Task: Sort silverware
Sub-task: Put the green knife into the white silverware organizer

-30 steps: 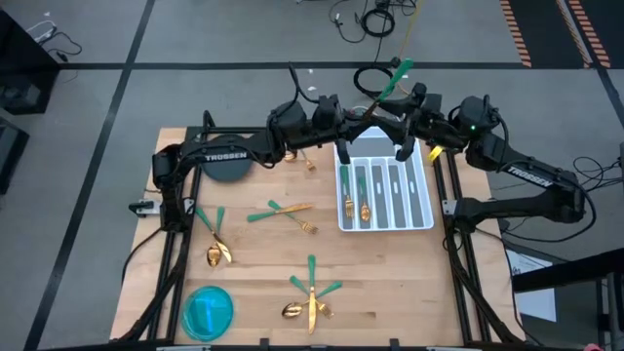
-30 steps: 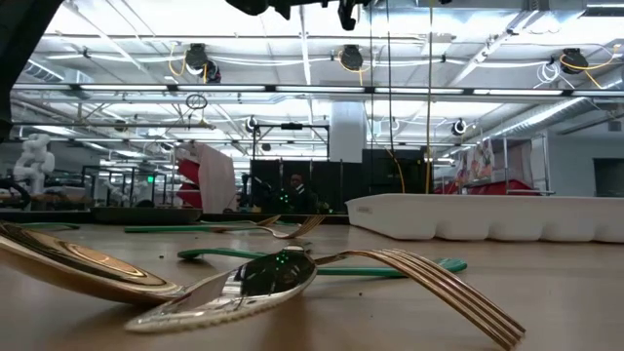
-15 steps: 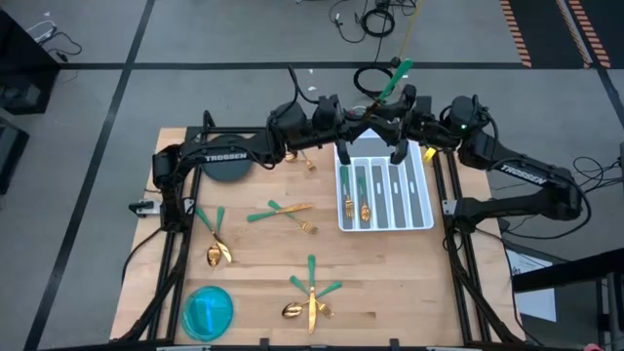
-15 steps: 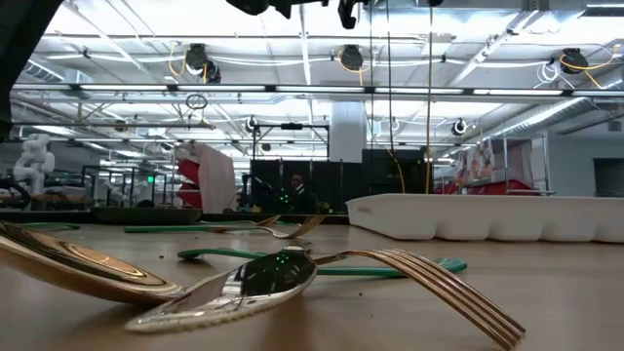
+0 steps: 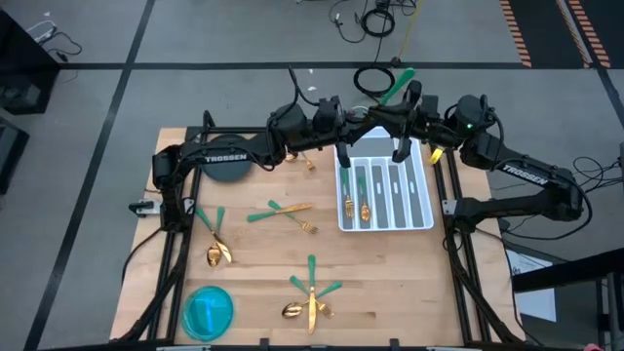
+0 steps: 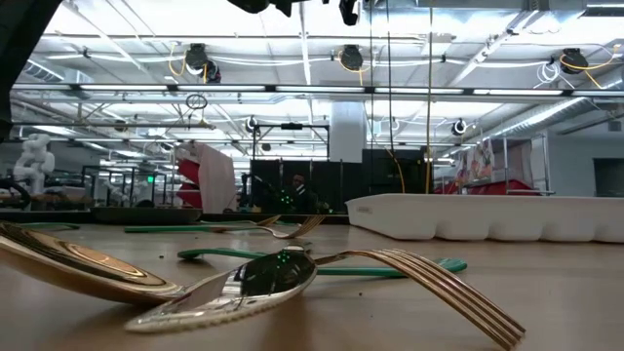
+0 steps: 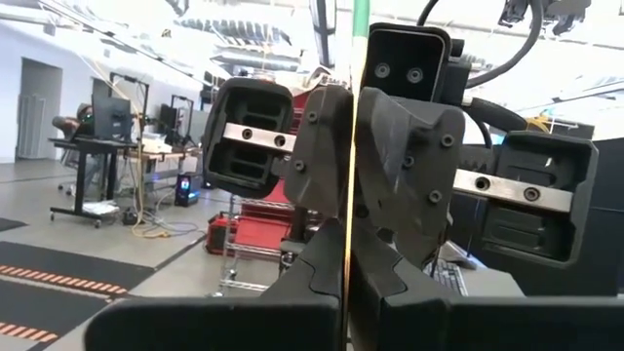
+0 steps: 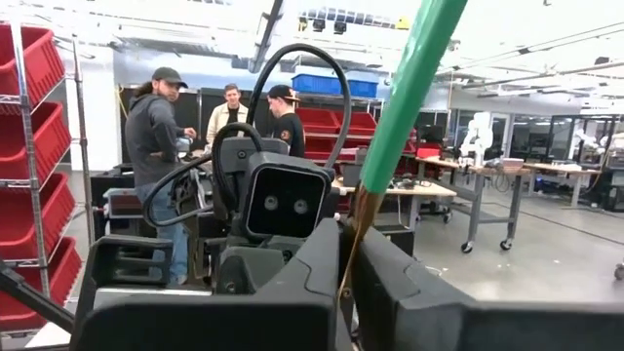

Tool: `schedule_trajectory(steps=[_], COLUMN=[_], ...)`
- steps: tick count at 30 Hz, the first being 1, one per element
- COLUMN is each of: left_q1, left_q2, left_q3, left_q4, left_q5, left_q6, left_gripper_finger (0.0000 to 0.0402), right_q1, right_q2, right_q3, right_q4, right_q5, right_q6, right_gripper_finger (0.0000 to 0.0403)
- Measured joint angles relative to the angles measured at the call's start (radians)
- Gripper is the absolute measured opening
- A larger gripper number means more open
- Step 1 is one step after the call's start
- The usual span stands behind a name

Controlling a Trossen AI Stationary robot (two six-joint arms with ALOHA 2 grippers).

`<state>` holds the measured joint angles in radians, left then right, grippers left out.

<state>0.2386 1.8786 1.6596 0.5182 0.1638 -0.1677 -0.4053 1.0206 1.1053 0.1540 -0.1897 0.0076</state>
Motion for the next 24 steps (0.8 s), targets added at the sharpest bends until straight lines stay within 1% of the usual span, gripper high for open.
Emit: schedule_trajectory(steps=[4, 6, 8, 13, 16, 21, 24], left_q1=[0.000, 0.001, 0.001, 0.011, 0.012, 0.010, 0.009], left_q2=[0.000, 0.000, 0.000, 0.002, 0.002, -0.006, -0.032], left_q3=[0.000, 0.000, 0.000, -0.001, -0.001, -0.001, -0.001], left_q4=[-0.001, -0.007, -0.034, -0.189, -0.270, -0.394, -0.426], left_q5=[0.000, -0.001, 0.000, 0.005, 0.010, 0.025, 0.092], left_q6=[0.021, 0.024, 0.026, 0.026, 0.066, 0.097, 0.097], left_gripper_finger=[0.0002, 0.0012, 0.0028, 0.0068, 0.0085, 0.0097, 0.0098], right_q1=[0.000, 0.000, 0.002, -0.008, -0.020, -0.042, -0.055], right_q2=[0.000, -0.002, -0.008, -0.035, -0.050, -0.069, -0.091], right_q3=[0.000, 0.000, 0.000, 0.001, 0.002, 0.001, 0.001], right_q4=[0.000, -0.002, -0.010, -0.024, -0.072, -0.162, -0.205], right_q5=[0.002, 0.010, 0.046, 0.054, 0.060, 0.076, 0.074], right_q6=[-0.009, -0.015, -0.025, -0.038, -0.027, -0.019, -0.002], right_gripper_finger=[0.0002, 0.0002, 0.0001, 0.0000, 0.0000, 0.0001, 0.0001])
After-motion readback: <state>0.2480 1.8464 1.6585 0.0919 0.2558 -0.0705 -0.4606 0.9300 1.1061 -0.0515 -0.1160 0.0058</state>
